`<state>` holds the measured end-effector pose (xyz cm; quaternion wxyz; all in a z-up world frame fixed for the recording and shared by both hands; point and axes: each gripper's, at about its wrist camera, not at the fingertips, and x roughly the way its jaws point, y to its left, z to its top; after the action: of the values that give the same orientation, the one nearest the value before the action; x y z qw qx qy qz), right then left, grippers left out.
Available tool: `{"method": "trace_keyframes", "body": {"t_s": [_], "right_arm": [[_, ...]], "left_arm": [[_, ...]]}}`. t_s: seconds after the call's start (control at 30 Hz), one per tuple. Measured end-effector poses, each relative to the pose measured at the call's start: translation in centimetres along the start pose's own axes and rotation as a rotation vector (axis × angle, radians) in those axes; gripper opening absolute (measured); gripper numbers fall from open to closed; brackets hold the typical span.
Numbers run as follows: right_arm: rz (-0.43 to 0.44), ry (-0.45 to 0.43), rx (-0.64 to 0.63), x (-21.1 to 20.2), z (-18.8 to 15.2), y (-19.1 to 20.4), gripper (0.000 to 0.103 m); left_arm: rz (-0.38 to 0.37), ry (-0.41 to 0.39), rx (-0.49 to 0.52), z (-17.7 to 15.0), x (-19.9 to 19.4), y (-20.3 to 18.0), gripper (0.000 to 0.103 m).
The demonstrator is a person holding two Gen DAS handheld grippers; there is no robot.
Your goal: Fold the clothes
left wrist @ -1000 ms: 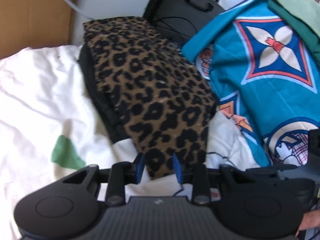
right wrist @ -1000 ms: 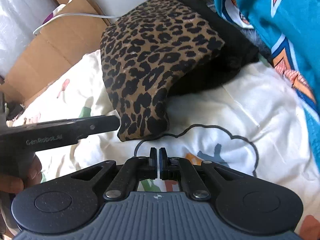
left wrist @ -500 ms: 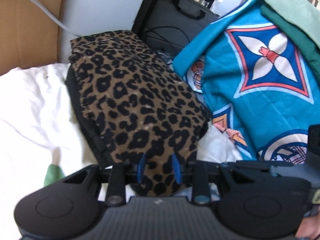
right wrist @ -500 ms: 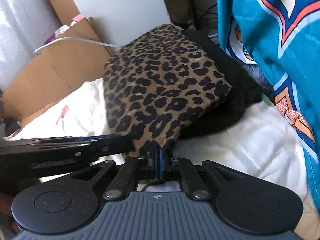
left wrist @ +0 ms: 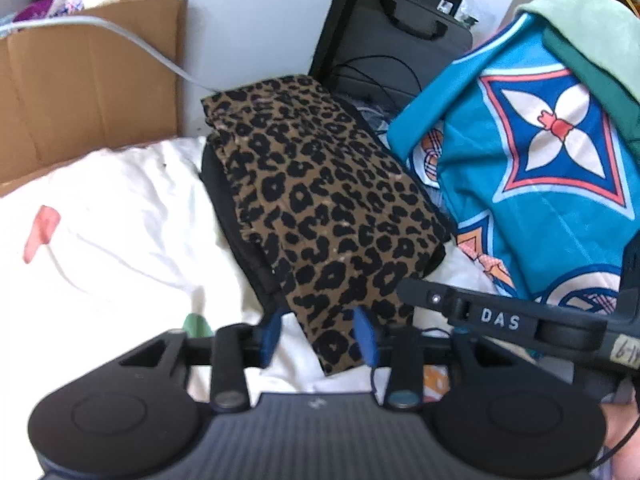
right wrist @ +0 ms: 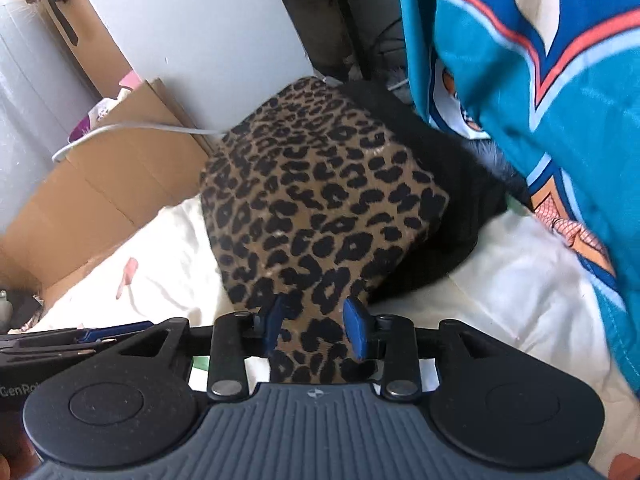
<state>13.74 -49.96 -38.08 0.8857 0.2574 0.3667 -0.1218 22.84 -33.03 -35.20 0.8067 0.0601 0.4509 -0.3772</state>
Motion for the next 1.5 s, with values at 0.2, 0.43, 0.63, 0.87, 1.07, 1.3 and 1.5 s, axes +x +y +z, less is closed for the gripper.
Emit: {"method": "trace_keyframes", "body": {"t_s": [0.2,0.43,0.63,0.87,1.07,1.3,1.5], "right_arm": [[-0.014,-0.004,-0.018,-3.2,0.4,1.8,0.064],[-0.038,-0.036,-0.026,-6.3,1.4,2.5,0.092],[-0.066,0.01,-0.05,-9.5,3.5,3.5,0.102],[-0.063,0.011,-0.03,-15.6,5.6,6.4,0.102],[-0.004,0.052,-0.061,-19.9,6.6,9.1,0.102],[-0.008,0.087,-0.09,-24.5,8.5,12.4,0.103],[0.028,0.117,-0.105,-28.5,9.5,14.5,0.103]], "left_arm": [[0.043,-0.01,0.003,0.8,-2.3,-0.9,0.074],[0.095,-0.019,0.015,1.9,-5.3,-1.1,0.094],[0.198,0.017,-0.018,2.8,-8.0,-0.7,0.101],[0.27,-0.012,-0.074,4.8,-14.0,-1.3,0.102],[0.288,-0.025,-0.068,6.8,-19.7,-2.5,0.102],[0.347,-0.051,-0.089,7.0,-25.4,-3.8,0.102],[0.37,-0.05,-0.126,6.3,-30.1,-4.2,0.102]]}}
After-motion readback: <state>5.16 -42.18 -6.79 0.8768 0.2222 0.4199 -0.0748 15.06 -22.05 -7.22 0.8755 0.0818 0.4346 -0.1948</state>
